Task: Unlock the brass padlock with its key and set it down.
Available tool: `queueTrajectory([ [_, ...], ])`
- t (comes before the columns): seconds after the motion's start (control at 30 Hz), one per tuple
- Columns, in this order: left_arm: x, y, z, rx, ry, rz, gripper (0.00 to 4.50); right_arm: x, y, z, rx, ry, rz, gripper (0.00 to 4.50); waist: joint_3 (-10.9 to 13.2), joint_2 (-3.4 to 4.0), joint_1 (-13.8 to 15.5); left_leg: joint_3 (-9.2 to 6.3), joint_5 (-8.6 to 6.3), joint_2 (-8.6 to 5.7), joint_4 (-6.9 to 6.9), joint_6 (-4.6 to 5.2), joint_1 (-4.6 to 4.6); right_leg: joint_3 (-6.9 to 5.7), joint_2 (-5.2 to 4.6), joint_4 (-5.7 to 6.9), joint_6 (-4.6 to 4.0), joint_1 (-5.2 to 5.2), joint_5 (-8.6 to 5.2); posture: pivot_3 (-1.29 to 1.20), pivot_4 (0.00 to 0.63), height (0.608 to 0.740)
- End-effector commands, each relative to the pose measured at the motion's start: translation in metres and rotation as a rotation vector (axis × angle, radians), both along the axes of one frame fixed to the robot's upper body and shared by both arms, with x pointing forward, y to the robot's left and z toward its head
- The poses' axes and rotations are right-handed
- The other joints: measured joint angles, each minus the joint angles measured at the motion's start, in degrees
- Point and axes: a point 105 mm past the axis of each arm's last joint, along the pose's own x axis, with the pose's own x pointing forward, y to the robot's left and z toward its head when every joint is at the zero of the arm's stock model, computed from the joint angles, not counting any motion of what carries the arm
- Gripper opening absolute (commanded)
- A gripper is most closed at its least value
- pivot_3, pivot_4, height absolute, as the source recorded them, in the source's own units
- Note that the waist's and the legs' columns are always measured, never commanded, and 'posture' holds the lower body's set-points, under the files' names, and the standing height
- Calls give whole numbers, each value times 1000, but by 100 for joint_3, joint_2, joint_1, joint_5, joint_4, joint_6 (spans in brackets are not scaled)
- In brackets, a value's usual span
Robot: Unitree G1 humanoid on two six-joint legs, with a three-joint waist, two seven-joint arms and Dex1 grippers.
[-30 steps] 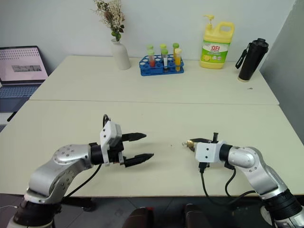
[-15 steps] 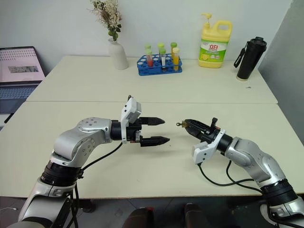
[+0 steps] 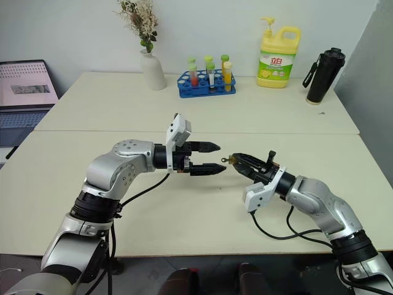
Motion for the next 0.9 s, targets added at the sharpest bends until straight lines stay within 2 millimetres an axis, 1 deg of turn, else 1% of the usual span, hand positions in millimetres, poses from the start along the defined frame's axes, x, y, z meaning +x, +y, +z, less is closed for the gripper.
queueTrajectory([
  [0.03,-2,-4,12,-14,-39,-34,2672,-4,5,16,31,-47,35,933,0,0,-1,0,0,0,0,0,0,1,0,1,0,0,0,0,150,740],
  [0.3,-5,-6,9,3,-42,-64,155,-5,7,17,43,-38,40,933,0,0,0,-1,0,0,0,0,0,0,0,1,-1,0,1,0,150,740],
  [0.33,-5,-6,10,1,-43,-62,0,-5,7,17,44,-37,41,933,0,0,0,-1,0,0,0,0,0,0,0,1,-1,0,1,0,150,740],
  [0.6,-7,-5,8,12,-63,-69,0,-4,8,19,59,-28,44,933,0,0,0,-1,0,0,1,0,0,0,0,1,-2,0,1,0,150,740],
  [0.77,-13,-6,8,31,-171,-109,0,-2,9,21,104,3,40,933,0,0,0,-1,0,0,0,0,0,1,0,1,-6,0,4,0,150,740],
  [0.9,-18,-7,5,64,-332,-152,0,-4,12,26,142,18,53,933,0,0,0,0,0,1,1,0,1,2,0,1,-8,0,5,0,150,740],
])
